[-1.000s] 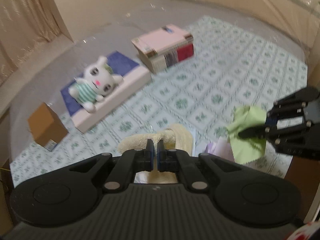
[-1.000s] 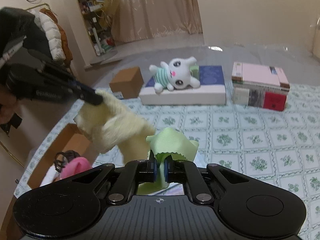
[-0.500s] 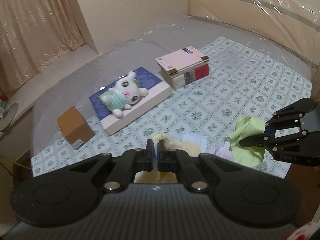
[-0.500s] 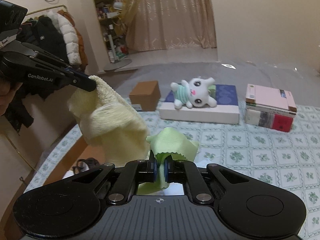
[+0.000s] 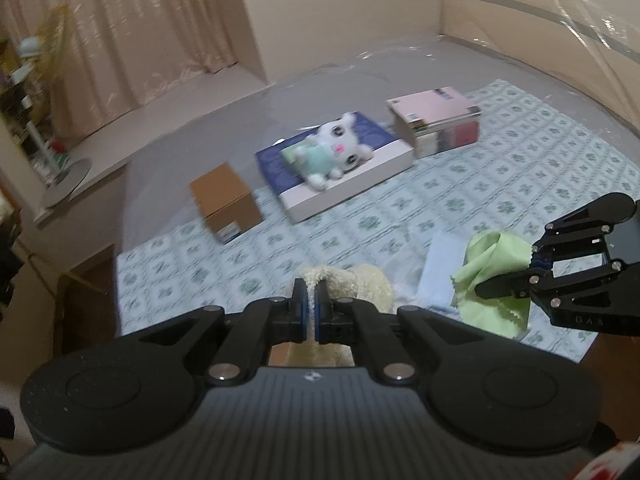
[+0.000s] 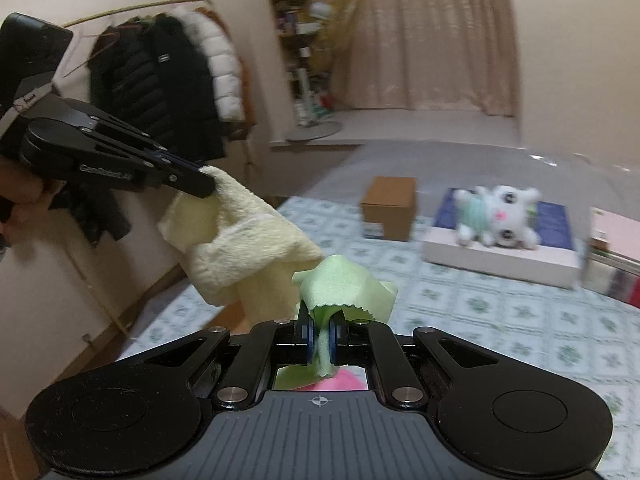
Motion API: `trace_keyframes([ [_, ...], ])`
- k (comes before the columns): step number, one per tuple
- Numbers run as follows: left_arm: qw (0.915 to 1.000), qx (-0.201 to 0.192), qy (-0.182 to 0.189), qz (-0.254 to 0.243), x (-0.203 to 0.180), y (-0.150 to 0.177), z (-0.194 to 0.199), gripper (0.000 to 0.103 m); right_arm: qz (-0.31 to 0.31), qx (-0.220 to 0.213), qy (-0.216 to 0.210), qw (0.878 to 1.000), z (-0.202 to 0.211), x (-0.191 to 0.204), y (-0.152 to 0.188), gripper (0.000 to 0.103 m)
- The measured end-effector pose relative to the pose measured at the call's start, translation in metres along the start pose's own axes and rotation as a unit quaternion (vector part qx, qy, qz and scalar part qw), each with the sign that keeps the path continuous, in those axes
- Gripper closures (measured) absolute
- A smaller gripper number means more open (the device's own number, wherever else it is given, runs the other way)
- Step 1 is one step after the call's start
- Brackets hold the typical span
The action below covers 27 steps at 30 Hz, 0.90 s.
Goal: Organize soft objects
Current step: 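Carry the yellow towel and green cloth toward the box with both tools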
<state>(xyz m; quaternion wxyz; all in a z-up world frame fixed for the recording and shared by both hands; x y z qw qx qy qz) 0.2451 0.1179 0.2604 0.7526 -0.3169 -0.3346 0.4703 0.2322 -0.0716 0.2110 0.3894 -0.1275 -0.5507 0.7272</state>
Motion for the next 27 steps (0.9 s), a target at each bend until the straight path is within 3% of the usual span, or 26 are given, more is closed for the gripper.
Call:
trace_keyframes([
  [11,0.9982,0.044,-0.023,0.034,0.051,0.074,0.006,0.1,0.017,0.037,-0.066,0.997,-0.071,0.073,0.027,0.096],
  [27,0.9911,0.124,0.007,0.049,0.064,0.185,-0.083,0.1,0.036,0.14,-0.069,0.987,-0.16,0.091,0.137,0.096],
])
Point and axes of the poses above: each gripper's, at about its wrist camera, not at the fingertips, and z roughly against the way its jaws point, x to its left, y to its underside, the point moved 3 cm from there along -z, roughly the way its jaws point, and after that the axes turned 11 degrees about -x, right-handed, at the moved point
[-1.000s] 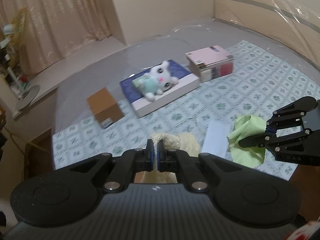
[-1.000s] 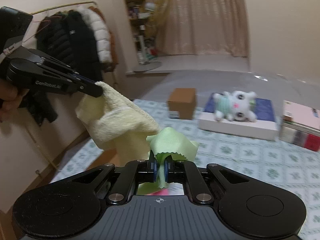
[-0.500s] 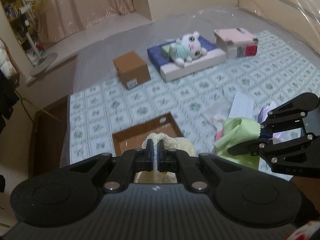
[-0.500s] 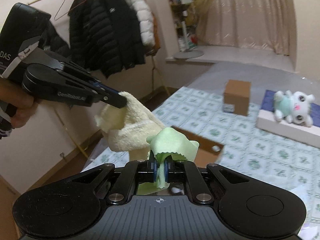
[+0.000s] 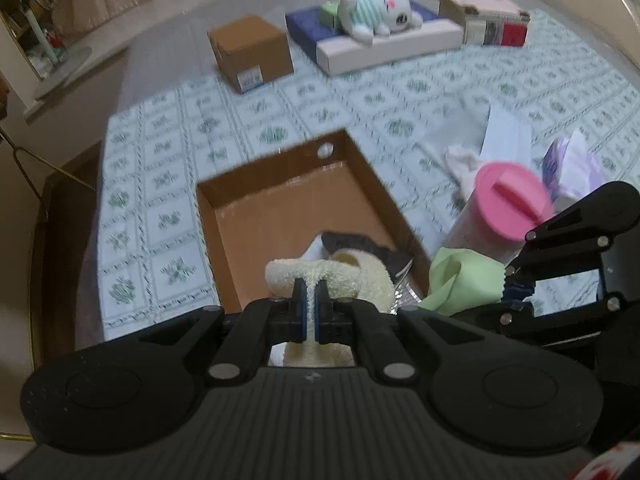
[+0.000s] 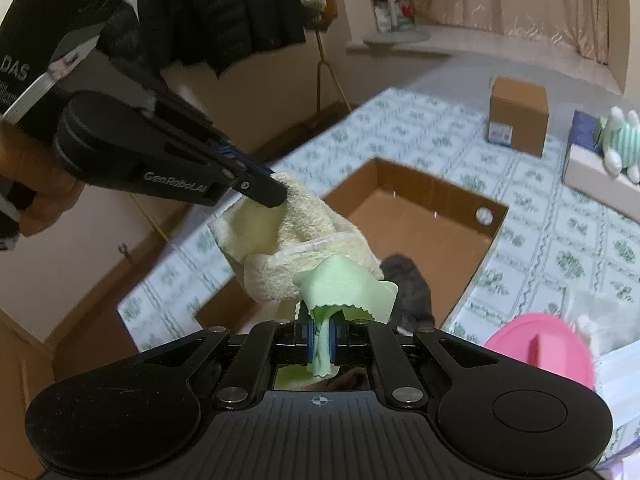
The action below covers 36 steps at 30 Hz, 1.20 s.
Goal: Organize soft objects
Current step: 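Carry the yellow towel and green cloth toward the box with both tools, then release the yellow towel and green cloth into the box with both tools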
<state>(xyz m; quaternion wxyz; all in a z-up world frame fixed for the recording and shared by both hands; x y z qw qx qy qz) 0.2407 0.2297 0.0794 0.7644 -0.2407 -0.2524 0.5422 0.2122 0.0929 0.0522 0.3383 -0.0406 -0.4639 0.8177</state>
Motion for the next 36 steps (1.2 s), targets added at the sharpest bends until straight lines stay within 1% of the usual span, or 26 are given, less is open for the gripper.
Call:
trace_keyframes([
  [5,0.9998,0.018,0.001,0.007,0.008,0.019,-0.035,0.1,0.017,0.027,0.015,0.999,-0.033,-0.004,0.02,0.096],
  [8,0.9997,0.023,-0.007,0.009,0.013,0.028,-0.054,0.1,0.022,0.041,0.017,0.999,-0.05,-0.006,0.031,0.096],
  [10,0.9995,0.026,-0.006,0.018,0.019,0.033,-0.065,0.1,0.026,0.049,0.017,0.998,-0.06,-0.005,0.036,0.096],
  [13,0.9991,0.031,-0.006,0.028,0.025,0.041,-0.08,0.1,0.035,0.063,0.02,0.997,-0.075,-0.004,0.044,0.096],
  [17,0.9988,0.038,-0.009,0.029,0.029,0.049,-0.094,0.099,0.04,0.079,0.025,0.996,-0.095,-0.005,0.051,0.096],
  [18,0.9987,0.039,-0.009,0.031,0.03,0.051,-0.096,0.094,0.041,0.082,0.025,0.995,-0.099,-0.004,0.053,0.096],
  [19,0.9986,0.039,-0.008,0.035,0.032,0.052,-0.097,0.093,0.043,0.085,0.024,0.995,-0.103,-0.004,0.054,0.096],
  [20,0.9985,0.039,-0.006,0.039,0.033,0.053,-0.098,0.089,0.043,0.087,0.026,0.995,-0.106,-0.005,0.055,0.096],
  [25,0.9988,0.031,-0.007,0.036,0.032,0.056,-0.092,0.084,0.044,0.092,0.029,0.994,-0.113,-0.006,0.058,0.096],
  [28,0.9989,0.024,-0.007,0.041,0.031,0.058,-0.083,0.077,0.043,0.089,0.029,0.995,-0.108,-0.005,0.056,0.096],
  [29,0.9988,0.021,-0.006,0.042,0.031,0.058,-0.079,0.073,0.043,0.088,0.028,0.995,-0.106,-0.004,0.055,0.094],
  [30,0.9989,0.018,-0.007,0.044,0.031,0.059,-0.075,0.068,0.043,0.085,0.026,0.995,-0.102,-0.003,0.054,0.091],
  [31,0.9989,0.016,-0.008,0.044,0.03,0.06,-0.071,0.067,0.044,0.082,0.026,0.995,-0.098,-0.001,0.053,0.08],
  [32,0.9989,0.014,-0.01,0.045,0.03,0.061,-0.066,0.066,0.046,0.076,0.025,0.996,-0.094,0.0,0.052,0.061],
  [34,0.9986,0.01,-0.016,0.049,0.031,0.063,-0.056,0.065,0.05,0.058,0.025,0.997,-0.083,0.005,0.048,0.043],
  [36,0.9982,0.004,-0.023,0.055,0.032,0.066,-0.044,0.064,0.054,0.046,0.023,0.997,-0.072,0.009,0.044,0.042],
])
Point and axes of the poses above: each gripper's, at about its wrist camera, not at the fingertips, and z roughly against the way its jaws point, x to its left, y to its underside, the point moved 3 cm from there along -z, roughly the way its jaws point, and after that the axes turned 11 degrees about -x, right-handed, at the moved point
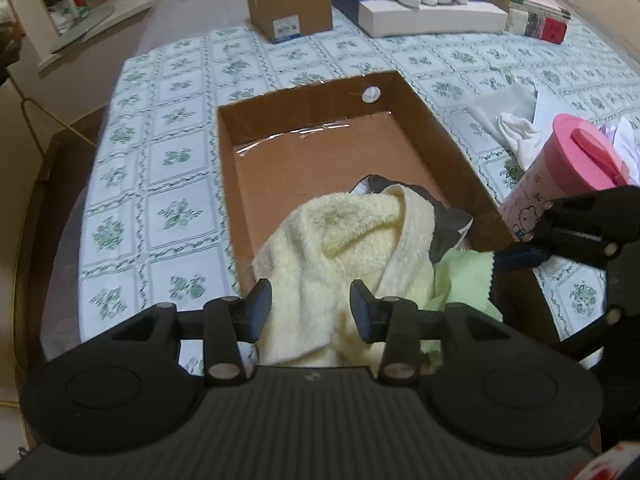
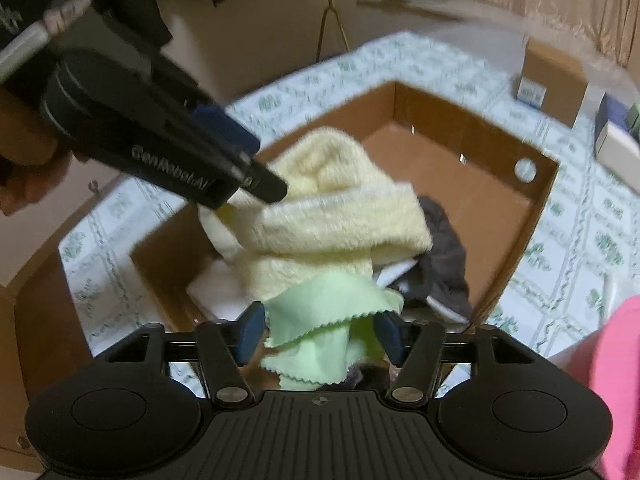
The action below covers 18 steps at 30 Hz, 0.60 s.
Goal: Organize soft objects
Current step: 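Release the yellow towel and green cloth into the box with both tools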
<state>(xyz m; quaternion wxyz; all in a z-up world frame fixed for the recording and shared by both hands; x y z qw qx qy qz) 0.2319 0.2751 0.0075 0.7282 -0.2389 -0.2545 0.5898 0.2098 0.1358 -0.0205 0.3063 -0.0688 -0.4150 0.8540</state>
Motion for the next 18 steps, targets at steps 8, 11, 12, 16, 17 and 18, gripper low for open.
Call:
trace_keyframes([
  [8,0.9983,-0.04,-0.02,0.036,-0.01,0.016,0.047,0.043,-0.011,-0.041,0.003,0.999,0.052,0.013,-0.003,0.042],
  [11,0.9968,-0.058,-0.021,0.052,-0.021,0.025,0.061,0.037,-0.027,-0.057,0.001,0.998,0.074,0.016,0.002,0.042],
  [12,0.9962,-0.061,-0.021,0.058,-0.024,0.028,0.065,0.037,-0.036,-0.063,0.001,0.997,0.082,0.015,0.004,0.042],
  [16,0.994,-0.076,-0.03,0.073,-0.038,0.038,0.078,0.034,-0.066,-0.077,0.002,0.995,0.108,0.013,0.017,0.042],
  [17,0.9932,-0.081,-0.033,0.076,-0.042,0.04,0.081,0.03,-0.071,-0.079,0.003,0.994,0.114,0.012,0.02,0.042],
  [18,0.9927,-0.086,-0.035,0.078,-0.045,0.042,0.083,0.03,-0.077,-0.082,0.005,0.994,0.12,0.011,0.023,0.042],
])
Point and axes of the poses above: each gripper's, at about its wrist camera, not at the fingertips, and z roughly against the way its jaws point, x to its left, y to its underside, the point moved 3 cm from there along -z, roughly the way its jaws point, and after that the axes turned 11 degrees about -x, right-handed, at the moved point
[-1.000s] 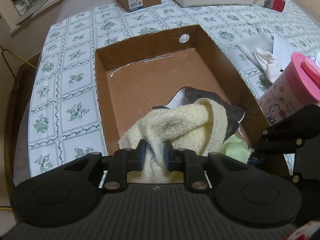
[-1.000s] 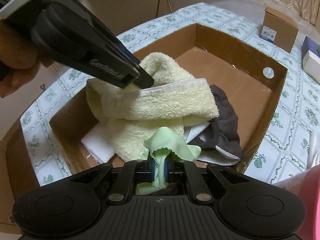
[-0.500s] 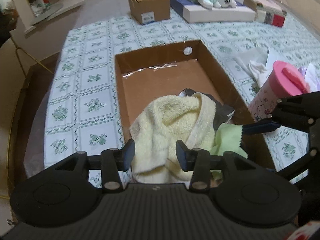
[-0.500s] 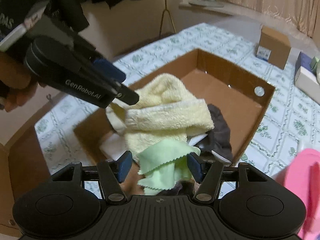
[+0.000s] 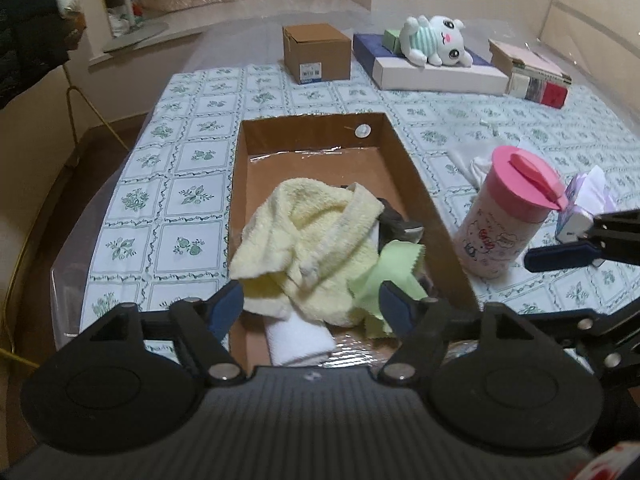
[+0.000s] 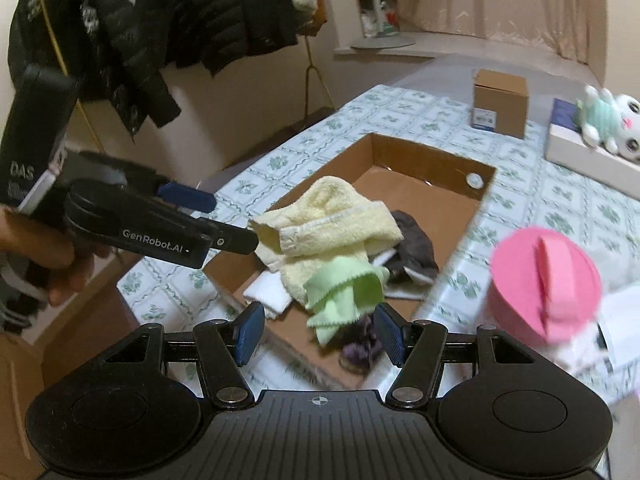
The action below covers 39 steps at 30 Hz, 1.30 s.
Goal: Organize soft objects
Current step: 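Release the yellow towel and green cloth into the box with both tools, then withdraw both open tools from the box toward the white cloth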
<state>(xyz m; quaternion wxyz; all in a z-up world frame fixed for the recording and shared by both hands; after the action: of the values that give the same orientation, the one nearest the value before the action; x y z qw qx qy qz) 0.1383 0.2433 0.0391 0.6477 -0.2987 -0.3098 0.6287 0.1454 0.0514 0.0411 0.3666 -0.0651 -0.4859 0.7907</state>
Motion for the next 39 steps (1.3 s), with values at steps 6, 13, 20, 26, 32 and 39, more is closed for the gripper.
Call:
trace_keyframes([
  [6,0.9994,-0.031,-0.016,0.002,-0.025,0.014,0.016,0.03,-0.04,-0.021,0.023,0.999,0.041,-0.019,0.019,0.042],
  [13,0.9968,-0.072,-0.033,0.012,-0.062,0.029,0.035,0.03,-0.085,-0.038,0.075,0.993,0.091,-0.057,0.05,0.042],
  [20,0.9924,-0.106,-0.029,0.056,-0.103,0.042,0.047,0.03,-0.124,-0.06,0.136,0.981,0.142,-0.102,0.072,0.042],
  [26,0.9898,-0.127,-0.018,0.063,-0.135,0.042,0.052,0.03,-0.146,-0.078,0.164,0.972,0.174,-0.129,0.081,0.042],
  [32,0.9924,-0.116,0.004,0.039,-0.165,0.042,0.052,0.03,-0.164,-0.088,0.182,0.965,0.191,-0.148,0.088,0.042],
  [39,0.9934,-0.11,0.021,0.023,-0.185,0.041,0.045,0.03,-0.184,-0.094,0.192,0.959,0.201,-0.166,0.096,0.042],
])
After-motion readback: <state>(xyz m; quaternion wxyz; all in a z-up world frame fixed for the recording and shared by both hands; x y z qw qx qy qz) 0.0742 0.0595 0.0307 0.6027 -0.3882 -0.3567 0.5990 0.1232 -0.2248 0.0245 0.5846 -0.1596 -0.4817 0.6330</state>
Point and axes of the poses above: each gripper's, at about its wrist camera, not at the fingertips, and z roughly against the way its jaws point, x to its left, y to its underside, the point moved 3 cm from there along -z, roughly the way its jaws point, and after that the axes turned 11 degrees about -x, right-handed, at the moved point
